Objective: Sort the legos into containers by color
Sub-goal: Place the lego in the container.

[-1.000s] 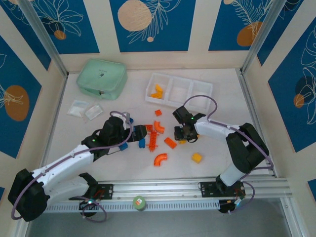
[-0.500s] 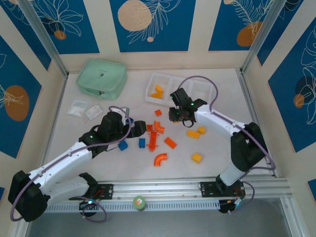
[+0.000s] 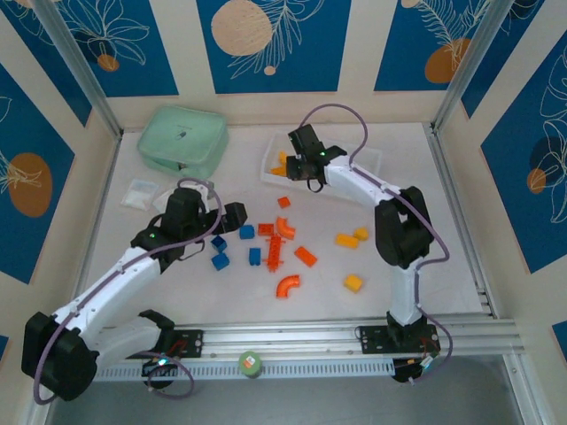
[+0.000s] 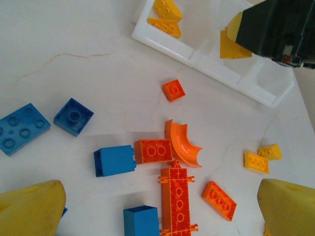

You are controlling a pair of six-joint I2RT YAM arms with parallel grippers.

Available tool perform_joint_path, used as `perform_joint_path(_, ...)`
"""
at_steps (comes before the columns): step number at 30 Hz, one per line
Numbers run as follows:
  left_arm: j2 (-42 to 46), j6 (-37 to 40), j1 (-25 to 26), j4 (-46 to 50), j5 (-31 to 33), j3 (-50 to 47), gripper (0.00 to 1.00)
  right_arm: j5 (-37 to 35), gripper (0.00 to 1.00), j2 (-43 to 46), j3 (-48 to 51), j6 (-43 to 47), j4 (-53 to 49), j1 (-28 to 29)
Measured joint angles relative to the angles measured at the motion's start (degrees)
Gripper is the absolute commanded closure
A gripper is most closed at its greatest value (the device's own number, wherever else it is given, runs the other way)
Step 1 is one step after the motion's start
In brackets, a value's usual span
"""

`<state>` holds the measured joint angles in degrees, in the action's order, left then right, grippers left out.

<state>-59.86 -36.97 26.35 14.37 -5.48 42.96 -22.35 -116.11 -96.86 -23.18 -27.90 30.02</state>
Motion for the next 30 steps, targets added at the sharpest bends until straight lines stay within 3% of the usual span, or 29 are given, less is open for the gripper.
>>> perform_joint_path(14,-4.2,1.6,-3.2,-0.2,-1.8,2.2,0.01,-1.5,0.71,-19.3,-28.3,3.0,-4.8,-1.7)
perform_joint_path(17,-4.6,2.0,-3.4,-0.3,-2.0,2.6,0.01,-1.6,0.54,-22.4,-32.7,3.8,-6.1,-1.9)
perform_joint_path(20,-4.8,2.4,-3.4,-0.3,-2.0,2.8,0.01,-1.7,0.38,-23.5,-34.0,4.4,-7.5,-2.0)
perform_joint_path(26,-4.9,2.6,-3.5,-0.2,-2.9,2.9,0.01,-1.5,0.34,-22.4,-33.2,5.0,-8.7,-2.0)
perform_joint_path(30,-4.7,2.5,-3.5,-0.2,-4.1,2.9,0.01,-0.4,0.30,-14.3,-21.9,4.9,-7.4,-1.9)
